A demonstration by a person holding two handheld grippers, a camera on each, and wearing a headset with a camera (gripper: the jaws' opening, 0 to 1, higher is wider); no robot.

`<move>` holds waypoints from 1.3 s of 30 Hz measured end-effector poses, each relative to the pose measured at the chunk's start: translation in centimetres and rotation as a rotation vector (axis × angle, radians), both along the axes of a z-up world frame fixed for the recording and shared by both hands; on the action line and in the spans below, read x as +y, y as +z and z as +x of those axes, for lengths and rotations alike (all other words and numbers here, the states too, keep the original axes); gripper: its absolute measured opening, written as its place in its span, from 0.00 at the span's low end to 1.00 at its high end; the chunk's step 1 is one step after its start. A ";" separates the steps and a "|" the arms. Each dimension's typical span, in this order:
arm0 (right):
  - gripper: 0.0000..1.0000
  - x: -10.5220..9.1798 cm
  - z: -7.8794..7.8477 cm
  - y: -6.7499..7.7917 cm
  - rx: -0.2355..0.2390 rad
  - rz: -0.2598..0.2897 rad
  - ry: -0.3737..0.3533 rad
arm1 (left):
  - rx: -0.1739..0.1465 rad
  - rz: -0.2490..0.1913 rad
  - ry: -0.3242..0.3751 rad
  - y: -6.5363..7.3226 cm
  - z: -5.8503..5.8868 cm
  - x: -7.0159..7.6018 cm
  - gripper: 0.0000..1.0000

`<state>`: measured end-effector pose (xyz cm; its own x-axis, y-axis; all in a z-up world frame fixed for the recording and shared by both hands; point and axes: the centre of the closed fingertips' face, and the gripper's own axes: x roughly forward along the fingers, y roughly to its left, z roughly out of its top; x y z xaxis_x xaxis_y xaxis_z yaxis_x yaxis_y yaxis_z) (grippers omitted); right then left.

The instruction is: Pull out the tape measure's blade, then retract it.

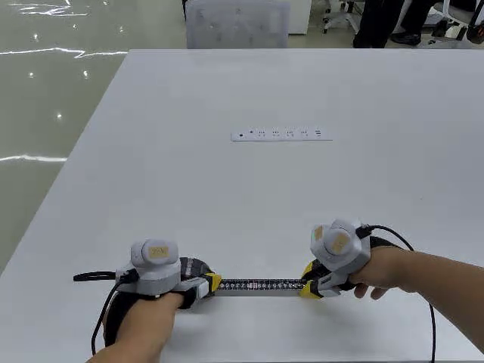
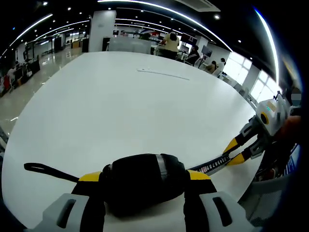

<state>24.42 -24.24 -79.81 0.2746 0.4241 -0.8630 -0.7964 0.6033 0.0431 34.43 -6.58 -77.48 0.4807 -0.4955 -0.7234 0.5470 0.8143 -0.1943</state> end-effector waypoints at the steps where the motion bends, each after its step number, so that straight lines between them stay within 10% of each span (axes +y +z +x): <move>1: 0.14 0.1 0.0 0.0 0.000 0.002 0.000 | 0.001 0.000 0.000 0.0 0.0 0.0 0.62; 39: 0.14 2.3 0.9 0.0 -0.002 0.036 -0.006 | 0.013 -0.004 -0.002 0.0 -0.1 0.1 0.62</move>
